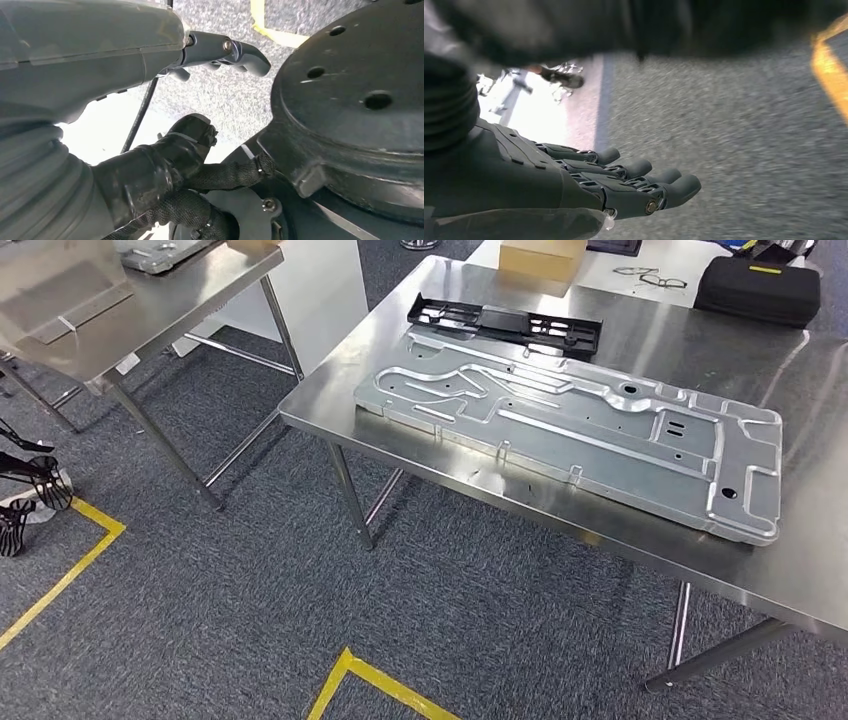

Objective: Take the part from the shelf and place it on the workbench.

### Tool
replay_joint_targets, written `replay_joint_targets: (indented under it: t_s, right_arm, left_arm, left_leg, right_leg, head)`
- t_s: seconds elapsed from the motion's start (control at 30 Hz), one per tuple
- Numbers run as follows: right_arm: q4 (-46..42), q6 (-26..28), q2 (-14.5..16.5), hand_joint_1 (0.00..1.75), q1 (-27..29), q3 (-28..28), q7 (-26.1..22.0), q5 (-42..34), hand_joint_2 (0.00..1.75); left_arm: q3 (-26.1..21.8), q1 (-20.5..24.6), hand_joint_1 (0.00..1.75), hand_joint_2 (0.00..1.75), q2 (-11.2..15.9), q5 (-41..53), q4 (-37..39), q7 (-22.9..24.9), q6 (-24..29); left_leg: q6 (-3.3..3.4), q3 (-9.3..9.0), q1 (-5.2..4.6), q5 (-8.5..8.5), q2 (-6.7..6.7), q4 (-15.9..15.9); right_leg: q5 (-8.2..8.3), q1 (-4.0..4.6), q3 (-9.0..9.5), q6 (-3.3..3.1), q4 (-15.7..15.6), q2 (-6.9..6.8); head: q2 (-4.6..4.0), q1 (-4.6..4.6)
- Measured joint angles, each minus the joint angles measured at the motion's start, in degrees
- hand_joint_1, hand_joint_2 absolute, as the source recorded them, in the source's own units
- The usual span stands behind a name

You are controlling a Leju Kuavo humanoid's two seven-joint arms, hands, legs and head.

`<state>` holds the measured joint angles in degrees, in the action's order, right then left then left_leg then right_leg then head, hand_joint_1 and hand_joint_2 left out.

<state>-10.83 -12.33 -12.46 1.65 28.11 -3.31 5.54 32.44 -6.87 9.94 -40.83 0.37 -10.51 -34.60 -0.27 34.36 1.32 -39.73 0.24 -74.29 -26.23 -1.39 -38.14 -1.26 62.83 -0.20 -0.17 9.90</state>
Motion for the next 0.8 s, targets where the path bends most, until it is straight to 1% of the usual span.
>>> replay_joint_targets:
  t_s: [0.03,0.07,0.1,0.13,0.17,0.2,0.23,0.27,0.3,0.33,0.37,0.4,0.43,0.47,0.5,0.53,0.57,0.6,0.63,0.67,0.7,0.73,0.77,0.8]
  right_arm:
    - [0.16,0.03,0.06,0.00,-0.03,-0.09,0.01,0.01,0.00]
    - [0.27,0.07,0.14,0.00,-0.08,-0.16,0.00,0.03,0.00]
    - [0.35,0.15,0.30,0.00,-0.27,-0.22,-0.04,0.07,0.00]
    - [0.42,0.24,0.54,0.00,-0.41,-0.28,-0.09,0.10,0.00]
    - [0.47,0.32,0.74,0.00,-0.50,-0.36,-0.14,0.13,0.00]
    - [0.53,0.38,0.89,0.00,-0.56,-0.43,-0.18,0.17,0.00]
    - [0.65,0.39,0.94,0.00,-0.48,-0.49,-0.17,0.23,0.00]
    - [0.81,0.40,0.91,0.00,-0.46,-0.54,-0.11,0.30,0.00]
    - [0.95,0.40,0.92,0.00,-0.48,-0.55,-0.05,0.37,0.00]
    - [1.07,0.39,0.94,0.00,-0.49,-0.55,0.01,0.43,0.00]
    - [1.16,0.37,0.97,0.00,-0.48,-0.55,0.05,0.47,0.00]
    - [1.21,0.34,1.00,0.00,-0.45,-0.55,0.05,0.49,0.00]
    - [1.26,0.34,1.02,0.00,-0.42,-0.55,0.06,0.50,0.00]
    - [1.31,0.34,1.03,0.00,-0.40,-0.55,0.07,0.50,0.00]
    - [1.34,0.35,1.03,0.00,-0.39,-0.55,0.07,0.50,0.00]
    - [1.36,0.35,1.03,0.00,-0.39,-0.55,0.08,0.51,0.00]
    - [1.37,0.35,1.03,0.00,-0.41,-0.55,0.08,0.51,0.00]
    - [1.36,0.35,1.04,0.00,-0.50,-0.55,0.08,0.52,0.00]
    - [1.36,0.35,1.04,0.00,-0.61,-0.55,0.08,0.52,0.00]
    - [1.37,0.35,1.05,0.00,-0.69,-0.55,0.08,0.53,0.00]
    - [1.37,0.36,1.07,0.00,-0.75,-0.55,0.08,0.54,0.00]
    - [1.38,0.36,1.08,0.00,-0.73,-0.55,0.08,0.54,0.00]
    - [1.42,0.35,1.11,0.00,-0.65,-0.55,0.08,0.53,0.00]
    - [1.46,0.34,1.13,0.00,-0.62,-0.55,0.08,0.52,0.00]
  left_arm:
    - [-0.04,0.07,0.00,1.75,0.00,0.04,0.00,0.00,0.00]
    - [-0.08,0.16,0.00,1.75,0.04,0.11,0.00,0.02,-0.02]
    - [-0.10,0.28,0.00,1.75,0.17,0.19,0.00,0.04,-0.05]
    - [-0.13,0.40,0.00,1.75,0.33,0.27,0.00,0.07,-0.13]
    - [-0.15,0.49,0.00,1.75,0.50,0.34,0.00,0.10,-0.22]
    - [-0.17,0.54,0.00,1.75,0.65,0.39,0.00,0.11,-0.33]
    - [-0.22,0.53,0.00,1.75,0.73,0.44,0.00,0.14,-0.43]
    - [-0.31,0.54,0.00,1.75,0.80,0.51,0.01,0.21,-0.49]
    - [-0.42,0.55,0.00,1.75,0.85,0.60,0.01,0.32,-0.56]
    - [-0.56,0.58,0.00,1.75,0.89,0.69,0.02,0.44,-0.60]
    - [-0.71,0.63,0.00,1.75,0.89,0.83,0.02,0.55,-0.65]
    - [-0.85,0.62,0.00,1.75,0.88,0.97,0.02,0.61,-0.69]
    - [-0.98,0.59,0.00,1.75,0.87,1.13,0.02,0.64,-0.71]
    - [-1.07,0.51,0.00,1.75,0.86,1.28,0.02,0.68,-0.74]
    - [-1.12,0.44,0.00,1.75,0.85,1.43,0.02,0.71,-0.77]
    - [-1.14,0.41,0.00,1.75,0.85,1.52,0.02,0.74,-0.81]
    - [-1.16,0.42,0.00,1.75,0.85,1.58,0.02,0.77,-0.86]
    - [-1.18,0.51,0.00,1.75,0.86,1.63,0.02,0.76,-0.91]
    - [-1.21,0.56,0.00,1.75,0.86,1.64,0.02,0.76,-0.94]
    - [-1.25,0.59,0.00,1.75,0.89,1.66,0.02,0.76,-0.96]
    - [-1.28,0.66,0.00,1.75,0.91,1.68,0.02,0.76,-1.01]
    - [-1.32,0.68,0.00,1.75,0.92,1.70,0.02,0.76,-1.04]
    - [-1.36,0.74,0.00,1.75,0.95,1.74,0.02,0.76,-1.07]
    - [-1.40,0.81,0.00,1.75,0.95,1.79,0.02,0.75,-1.10]
  left_leg:
    - [0.61,-1.90,-0.31,1.40,0.00,1.48]
    - [1.42,-4.64,-0.76,2.97,0.00,4.58]
    - [2.38,-7.87,-1.29,3.83,0.02,8.73]
    - [3.11,-10.70,-1.79,4.07,0.11,12.93]
    - [3.60,-12.51,-2.19,3.99,0.23,16.06]
    - [3.83,-13.30,-2.49,3.91,0.34,17.93]
    - [3.79,-13.12,-2.64,4.51,0.44,18.74]
    - [3.76,-12.66,-2.53,5.57,0.64,19.15]
    - [3.80,-12.23,-2.41,6.70,0.77,19.76]
    - [3.93,-11.63,-2.22,7.86,1.02,20.34]
    - [4.01,-10.92,-2.03,8.88,1.30,20.71]
    - [4.16,-10.03,-2.06,9.67,1.50,20.77]
    - [4.22,-9.03,-2.06,10.35,1.84,20.61]
    - [4.14,-7.93,-2.05,10.95,2.20,20.29]
    - [4.05,-6.78,-2.01,11.47,2.62,19.82]
    - [3.91,-5.58,-1.94,11.87,3.04,19.18]
    - [3.73,-4.38,-1.85,12.15,3.42,18.40]
    - [3.52,-3.40,-1.84,12.31,3.78,17.43]
    - [3.26,-2.46,-1.87,12.36,4.08,16.40]
    - [2.94,-1.84,-1.97,12.44,4.40,15.53]
    - [2.62,-1.48,-2.09,12.55,4.79,14.89]
    - [2.26,-1.24,-2.11,12.77,5.20,14.62]
    - [1.88,-1.12,-2.10,13.00,5.52,14.51]
    - [1.42,-0.83,-1.98,12.54,5.17,14.12]
  right_leg:
    - [0.65,0.33,-0.75,-0.11,0.00,-0.04]
    - [1.34,0.63,-1.39,-0.18,-0.01,-0.04]
    - [2.03,0.82,-1.91,-0.17,-0.01,-0.02]
    - [2.71,0.94,-2.25,-0.07,-0.09,-0.01]
    - [3.45,0.94,-2.34,0.18,-0.36,-0.03]
    - [4.24,0.82,-2.32,0.51,-0.80,-0.09]
    - [5.15,0.77,-2.20,0.93,-1.48,-0.13]
    - [5.83,0.68,-2.15,1.30,-1.98,-0.14]
    - [5.52,0.70,-2.28,1.64,-2.11,-0.08]
    - [3.78,0.75,-2.53,1.93,-1.36,0.03]
    - [0.84,0.74,-2.90,2.15,0.51,0.13]
    - [-2.65,0.74,-3.29,2.41,3.35,0.20]
    - [-5.40,0.66,-3.59,2.64,6.90,0.22]
    - [-6.50,0.56,-3.63,2.89,10.18,0.21]
    - [-6.04,0.43,-3.16,3.15,12.39,0.18]
    - [-4.45,0.25,-1.87,3.38,12.85,0.08]
    - [-2.81,0.05,0.38,3.59,11.33,-0.21]
    - [-2.41,-0.13,3.55,3.77,7.92,-0.97]
    - [-3.16,-0.07,6.85,3.71,3.66,-1.82]
    - [-4.46,0.03,9.22,3.38,0.11,-2.56]
    - [-5.71,0.17,10.53,2.88,-2.34,-2.96]
    - [-6.10,0.34,10.66,2.21,-3.36,-2.77]
    - [-5.76,0.25,10.08,1.53,-3.42,-2.43]
    - [-5.20,0.17,9.49,1.00,-3.51,-2.03]
  head:
    - [0.00,0.00]
    - [0.00,0.00]
    - [0.00,0.00]
    - [0.00,-0.01]
    - [0.00,-0.01]
    - [0.00,-0.02]
    - [0.00,-0.03]
    - [0.00,-0.03]
    - [0.00,-0.03]
    - [0.00,-0.04]
    - [0.00,-0.04]
    - [0.00,-0.04]
    - [0.00,-0.04]
    - [0.00,-0.04]
    - [0.00,-0.04]
    - [0.00,-0.04]
    - [0.00,-0.04]
    - [0.00,-0.04]
    - [0.00,-0.03]
    - [0.00,-0.02]
    - [0.00,-0.01]
    - [0.00,0.01]
    - [0.00,0.01]
    - [0.00,0.01]
